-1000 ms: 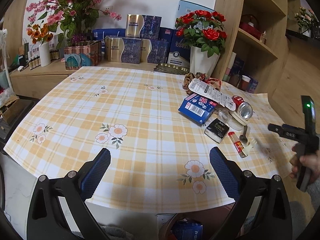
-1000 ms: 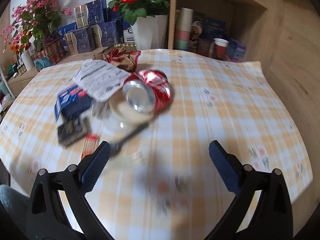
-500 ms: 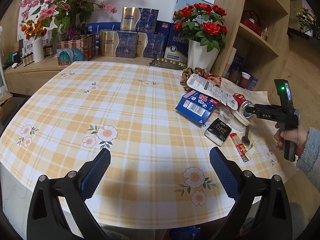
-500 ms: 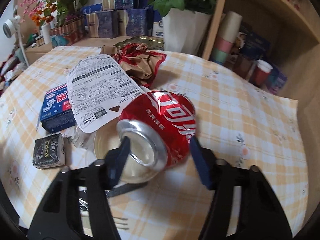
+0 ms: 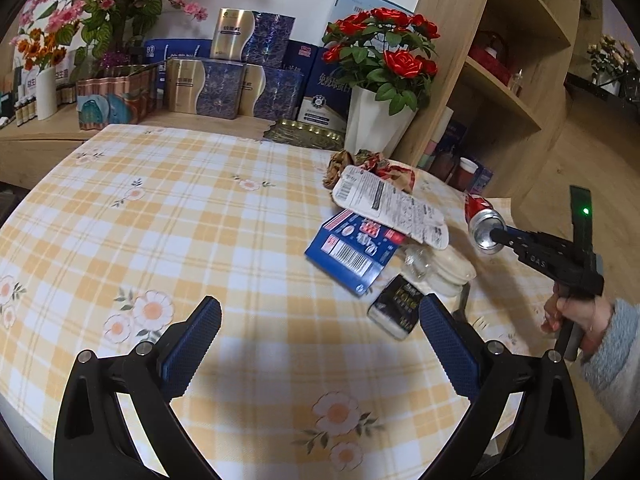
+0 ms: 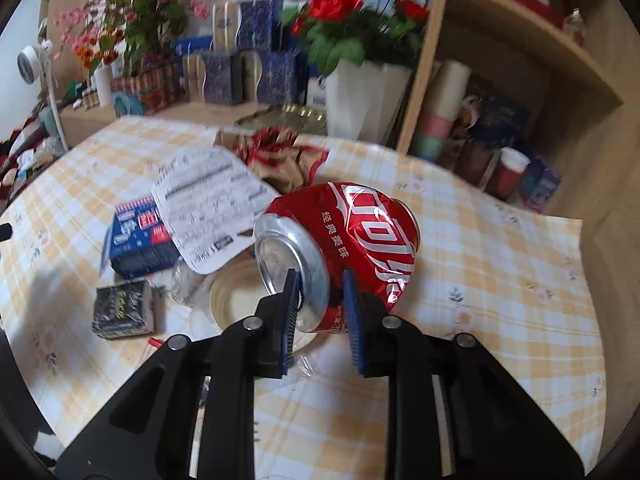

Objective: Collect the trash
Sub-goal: 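Reach the right gripper to the red Coca-Cola can and close on it, then grasp the white paper leaflet with the left gripper while the right holds the can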

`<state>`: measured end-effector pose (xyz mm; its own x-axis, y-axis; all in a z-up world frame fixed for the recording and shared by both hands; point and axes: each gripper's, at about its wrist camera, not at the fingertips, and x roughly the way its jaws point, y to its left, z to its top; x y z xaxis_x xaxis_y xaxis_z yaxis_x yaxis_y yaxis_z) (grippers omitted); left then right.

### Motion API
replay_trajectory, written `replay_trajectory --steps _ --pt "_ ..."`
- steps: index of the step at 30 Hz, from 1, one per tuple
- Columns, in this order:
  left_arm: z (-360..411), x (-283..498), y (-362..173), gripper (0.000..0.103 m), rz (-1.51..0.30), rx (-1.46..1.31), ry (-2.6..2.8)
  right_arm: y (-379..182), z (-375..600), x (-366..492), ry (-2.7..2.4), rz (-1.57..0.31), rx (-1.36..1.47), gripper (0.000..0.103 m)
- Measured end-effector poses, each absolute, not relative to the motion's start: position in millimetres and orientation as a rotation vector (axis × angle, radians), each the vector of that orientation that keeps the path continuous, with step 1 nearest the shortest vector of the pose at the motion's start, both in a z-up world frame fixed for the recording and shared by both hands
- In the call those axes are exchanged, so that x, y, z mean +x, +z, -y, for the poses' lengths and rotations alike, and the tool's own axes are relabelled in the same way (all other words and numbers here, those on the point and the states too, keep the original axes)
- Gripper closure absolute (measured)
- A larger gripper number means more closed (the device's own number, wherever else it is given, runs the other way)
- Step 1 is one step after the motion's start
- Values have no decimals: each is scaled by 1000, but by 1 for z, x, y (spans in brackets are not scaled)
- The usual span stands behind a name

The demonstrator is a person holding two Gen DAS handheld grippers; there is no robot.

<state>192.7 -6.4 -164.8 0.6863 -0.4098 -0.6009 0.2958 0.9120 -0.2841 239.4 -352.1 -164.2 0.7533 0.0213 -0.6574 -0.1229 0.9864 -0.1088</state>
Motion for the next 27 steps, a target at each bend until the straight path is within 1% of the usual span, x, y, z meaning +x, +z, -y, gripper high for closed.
replay_trajectory --steps 8,20,22,27 --pt "21 203 -150 6 -727 -215 -461 -156 360 211 43 -686 -150 78" --pt "36 229 -153 7 -813 -270 -526 -158 367 200 42 -653 -106 78" --pt "36 242 -155 16 -836 -308 -534 -159 370 202 39 -650 -93 78" --pt "40 276 -159 28 -878 -390 -555 -163 373 204 42 -646 -72 78"
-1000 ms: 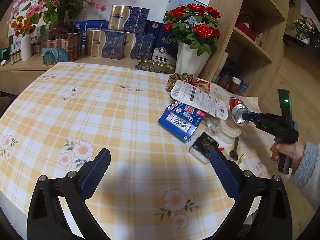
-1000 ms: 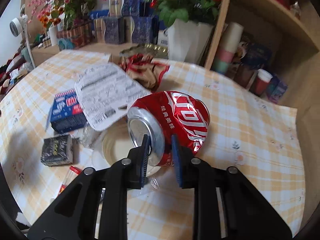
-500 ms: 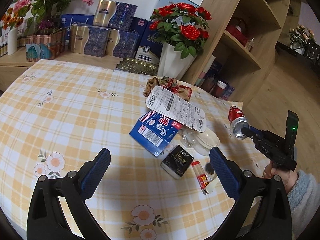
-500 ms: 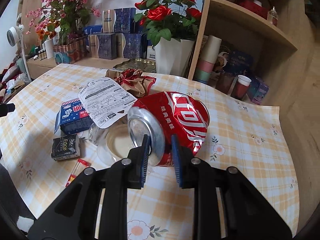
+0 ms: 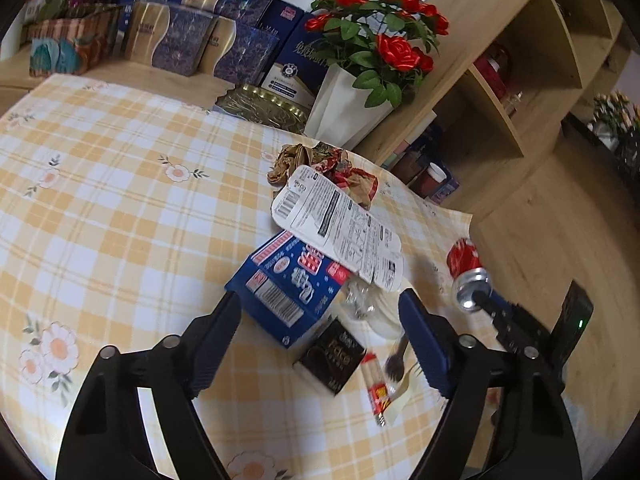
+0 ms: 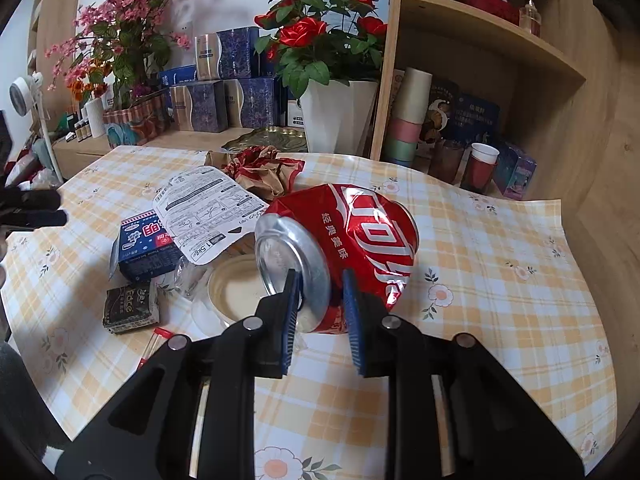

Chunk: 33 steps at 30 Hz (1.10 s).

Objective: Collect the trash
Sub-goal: 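Grasp the white paper leaflet with the left gripper while the right holds the can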

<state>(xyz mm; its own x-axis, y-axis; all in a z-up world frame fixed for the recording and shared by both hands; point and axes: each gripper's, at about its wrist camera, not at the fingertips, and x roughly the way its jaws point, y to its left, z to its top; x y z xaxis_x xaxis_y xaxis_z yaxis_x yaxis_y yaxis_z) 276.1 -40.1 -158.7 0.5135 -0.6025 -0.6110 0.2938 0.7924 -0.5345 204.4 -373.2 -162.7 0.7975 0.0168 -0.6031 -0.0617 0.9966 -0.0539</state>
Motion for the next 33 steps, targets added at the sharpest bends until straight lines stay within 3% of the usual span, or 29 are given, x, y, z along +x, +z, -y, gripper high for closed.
replay_trajectory --steps 3,13,22,29,30,33 --pt "47 305 -164 34 -912 -466 -571 -166 375 206 48 -649 -63 78" --pt "66 415 -198 39 -1028 -544 -606 -175 381 211 67 -661 -55 78" --pt "85 440 -221 41 -1083 -502 -662 -186 388 221 69 -684 -54 78" --pt "101 428 -220 67 -1068 -412 -697 -191 381 218 80 -691 -61 78" --pt "99 425 -215 88 -1050 -420 -702 -190 381 217 80 -690 -60 78" --pt "96 417 -193 95 -977 -419 -692 -186 380 212 78 -678 -52 78"
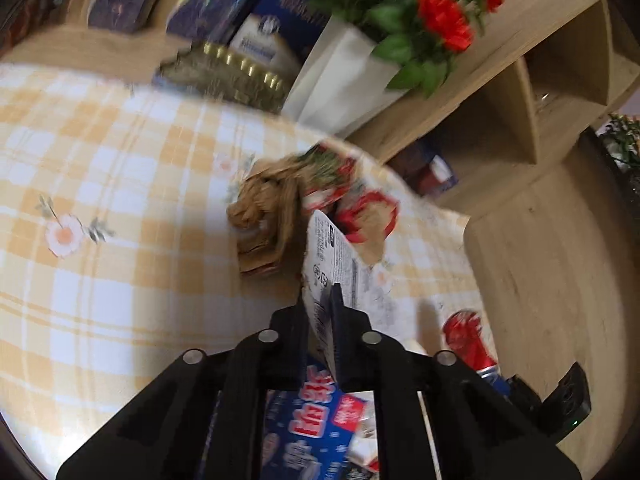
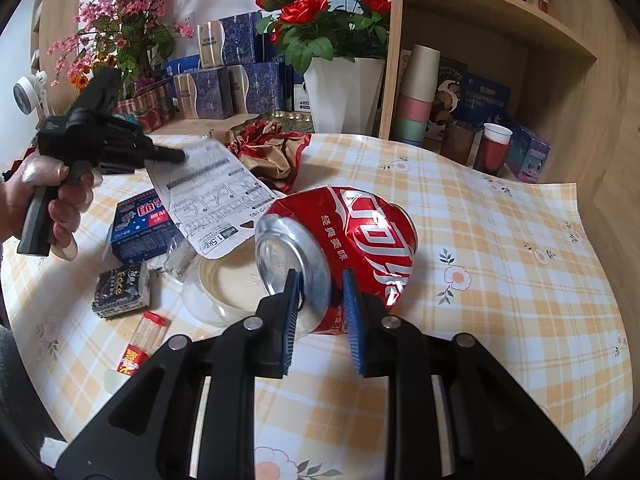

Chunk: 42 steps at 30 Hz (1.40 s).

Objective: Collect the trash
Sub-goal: 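Grasp the white paper leaflet with the left gripper while the right holds the can, then carry the can and paper leaflet down over the brown bin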

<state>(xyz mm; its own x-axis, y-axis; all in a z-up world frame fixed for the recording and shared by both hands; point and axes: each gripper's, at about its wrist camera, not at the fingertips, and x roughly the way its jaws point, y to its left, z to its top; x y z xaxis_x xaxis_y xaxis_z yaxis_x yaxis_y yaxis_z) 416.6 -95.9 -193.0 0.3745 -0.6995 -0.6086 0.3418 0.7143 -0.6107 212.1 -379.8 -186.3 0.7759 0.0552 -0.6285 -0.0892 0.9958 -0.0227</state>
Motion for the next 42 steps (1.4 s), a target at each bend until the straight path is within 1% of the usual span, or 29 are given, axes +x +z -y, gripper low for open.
replay_trajectory --steps 5,13,19,25,33,38,42 --pt "100 392 -142 101 -874 -370 -715 -176 378 200 72 -653 -24 78" --pt "109 341 -74 101 -786 -285 -770 -154 368 176 68 -611 11 78" --pt "90 289 -31 101 -716 -204 -725 -135 355 146 82 -571 42 78" --pt "50 227 -23 101 -717 -221 -698 -125 332 104 107 -545 66 78" --pt "2 130 -29 101 -736 -204 -708 -126 292 46 162 -549 95 78" --pt "-18 75 -39 101 -751 -182 -716 -134 270 11 196 -564 110 78" --pt "-29 40 -59 101 -780 -171 -709 -156 253 -26 210 -596 133 78"
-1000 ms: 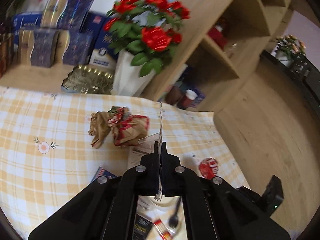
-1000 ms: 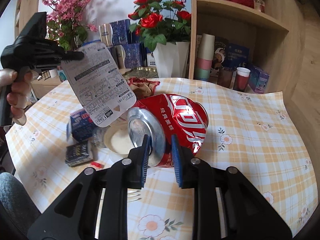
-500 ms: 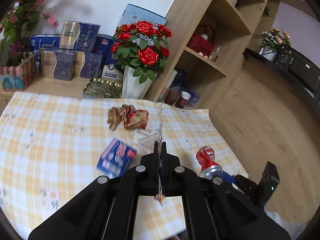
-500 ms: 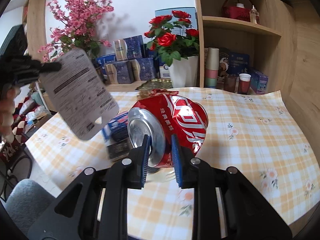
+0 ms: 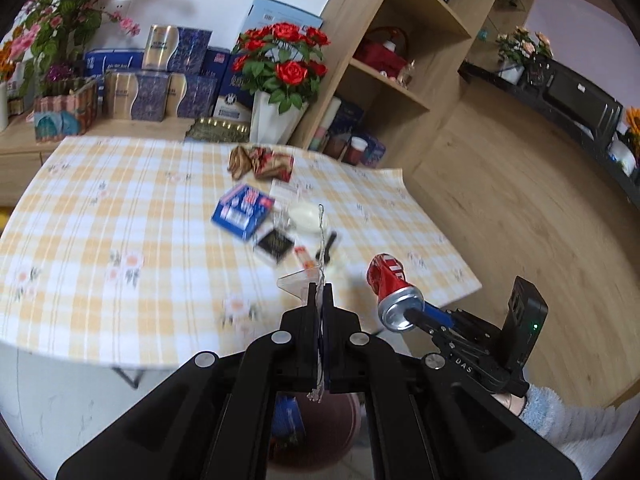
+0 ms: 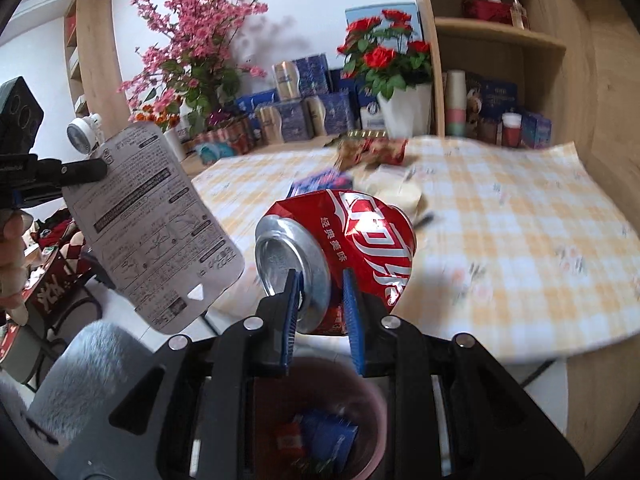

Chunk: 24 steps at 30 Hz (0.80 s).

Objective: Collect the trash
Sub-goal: 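Carry the can and paper leaflet down over the brown bin, then open the right gripper to drop the can into the bin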

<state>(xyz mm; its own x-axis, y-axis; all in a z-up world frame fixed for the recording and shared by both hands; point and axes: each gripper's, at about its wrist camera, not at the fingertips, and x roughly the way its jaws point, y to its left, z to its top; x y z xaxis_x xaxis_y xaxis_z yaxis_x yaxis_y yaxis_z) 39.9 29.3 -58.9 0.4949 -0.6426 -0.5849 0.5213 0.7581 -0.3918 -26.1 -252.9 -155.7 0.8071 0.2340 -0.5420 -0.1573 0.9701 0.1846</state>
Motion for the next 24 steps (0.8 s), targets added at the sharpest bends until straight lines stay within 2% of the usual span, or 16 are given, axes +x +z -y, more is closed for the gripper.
replay_trajectory --steps 9,13,18,24 --pt "-40 3 -102 101 -837 -165 -660 -226 214 -58 317 -822 127 78" --pt "-40 -5 -114 101 -835 -153 -634 -250 198 -44 338 -927 97 78" --pt "-38 -6 -127 101 -846 -147 -616 -298 195 -22 275 -1153 107 78" --pt "-37 -1 -143 101 -882 -154 -598 -332 193 1 196 -1280 90 78"
